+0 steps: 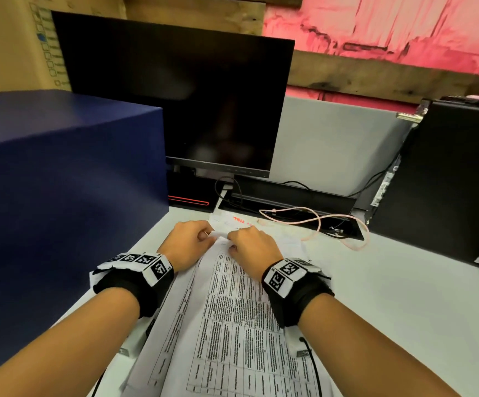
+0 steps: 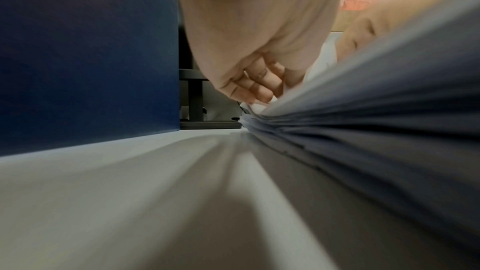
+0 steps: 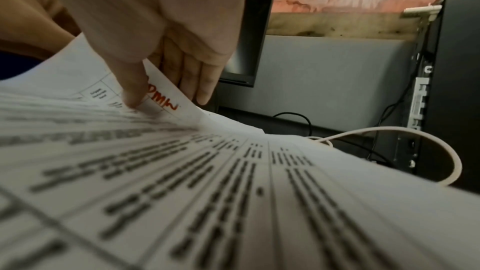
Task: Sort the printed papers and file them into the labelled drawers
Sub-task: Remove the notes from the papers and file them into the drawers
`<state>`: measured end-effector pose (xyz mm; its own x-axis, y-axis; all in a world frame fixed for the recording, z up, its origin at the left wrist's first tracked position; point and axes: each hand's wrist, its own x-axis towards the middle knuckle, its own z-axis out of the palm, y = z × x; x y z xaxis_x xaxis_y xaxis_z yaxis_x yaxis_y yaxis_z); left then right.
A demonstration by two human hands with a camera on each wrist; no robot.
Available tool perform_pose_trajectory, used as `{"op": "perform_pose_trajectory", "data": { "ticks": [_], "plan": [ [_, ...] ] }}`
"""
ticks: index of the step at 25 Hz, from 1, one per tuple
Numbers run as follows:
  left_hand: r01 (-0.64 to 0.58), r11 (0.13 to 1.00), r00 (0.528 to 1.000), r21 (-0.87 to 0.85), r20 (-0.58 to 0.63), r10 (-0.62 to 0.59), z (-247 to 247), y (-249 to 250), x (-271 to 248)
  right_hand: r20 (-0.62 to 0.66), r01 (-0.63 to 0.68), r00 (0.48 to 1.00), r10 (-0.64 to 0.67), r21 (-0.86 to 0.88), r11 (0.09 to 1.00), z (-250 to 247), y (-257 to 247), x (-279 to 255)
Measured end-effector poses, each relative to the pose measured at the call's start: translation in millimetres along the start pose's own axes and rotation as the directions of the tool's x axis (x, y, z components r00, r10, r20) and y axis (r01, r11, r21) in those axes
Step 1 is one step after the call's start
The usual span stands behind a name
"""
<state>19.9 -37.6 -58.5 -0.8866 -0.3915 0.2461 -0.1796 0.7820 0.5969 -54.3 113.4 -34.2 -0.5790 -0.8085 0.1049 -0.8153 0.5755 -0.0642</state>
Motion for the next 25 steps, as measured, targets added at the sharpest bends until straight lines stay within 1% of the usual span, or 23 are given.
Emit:
{"op": "perform_pose_trajectory", "data": {
  "ticks": [4,7,9,11,12,14,15,16,18,20,22,25],
  "plan": [
    [-0.05,0.999,0.996,-0.019,0.071,0.052,1,3,-1,0.01,-0.092,0.996,0.091,0.204,0.975,-1,7,-2],
    [-0.059,0.997,0.99,-0.047,0.126,0.064,-1,1,-1,0.015,-0.166,0.986,0.168,0.251,0.954,-2,13,-4],
    [-0.094,0.994,0.981,-0.054,0.165,0.102,-2,-1,-1,0.019,-0.181,0.983,0.183,0.275,0.944,-2,17,-5],
    [-0.131,0.99,0.974,-0.058,0.18,0.14,0,-6,2,0.013,-0.147,0.989,0.15,0.302,0.942,0,18,-5],
    [-0.129,0.99,0.977,-0.065,0.165,0.138,2,-8,3,0.008,-0.122,0.992,0.124,0.272,0.955,0,18,-5],
    [-0.046,0.992,0.991,-0.119,0.12,0.06,4,-11,4,-0.011,-0.089,0.996,0.093,0.173,0.981,1,17,-4],
    [-0.01,0.991,0.996,-0.133,0.091,0.022,5,-13,5,-0.022,-0.085,0.996,0.09,0.151,0.985,1,17,-4],
    [-0.003,0.994,0.998,-0.113,0.061,0.01,6,-15,6,-0.033,-0.086,0.995,0.092,0.151,0.985,0,17,-4],
    [0.001,1.0,1.0,0.022,0.005,-0.001,4,-14,7,-0.052,-0.09,0.994,0.1,0.175,0.981,-1,18,-5],
    [0.001,0.99,0.999,0.143,-0.033,0.004,2,-14,7,-0.042,-0.079,0.995,0.089,0.189,0.979,0,19,-5],
    [0.026,0.984,0.999,0.175,-0.037,-0.02,1,-17,8,-0.028,-0.061,0.997,0.067,0.19,0.98,-1,18,-6],
    [0.034,0.989,0.999,0.144,-0.044,-0.028,1,-16,7,-0.004,-0.058,0.998,0.06,0.209,0.976,-2,18,-5]
  ]
}}
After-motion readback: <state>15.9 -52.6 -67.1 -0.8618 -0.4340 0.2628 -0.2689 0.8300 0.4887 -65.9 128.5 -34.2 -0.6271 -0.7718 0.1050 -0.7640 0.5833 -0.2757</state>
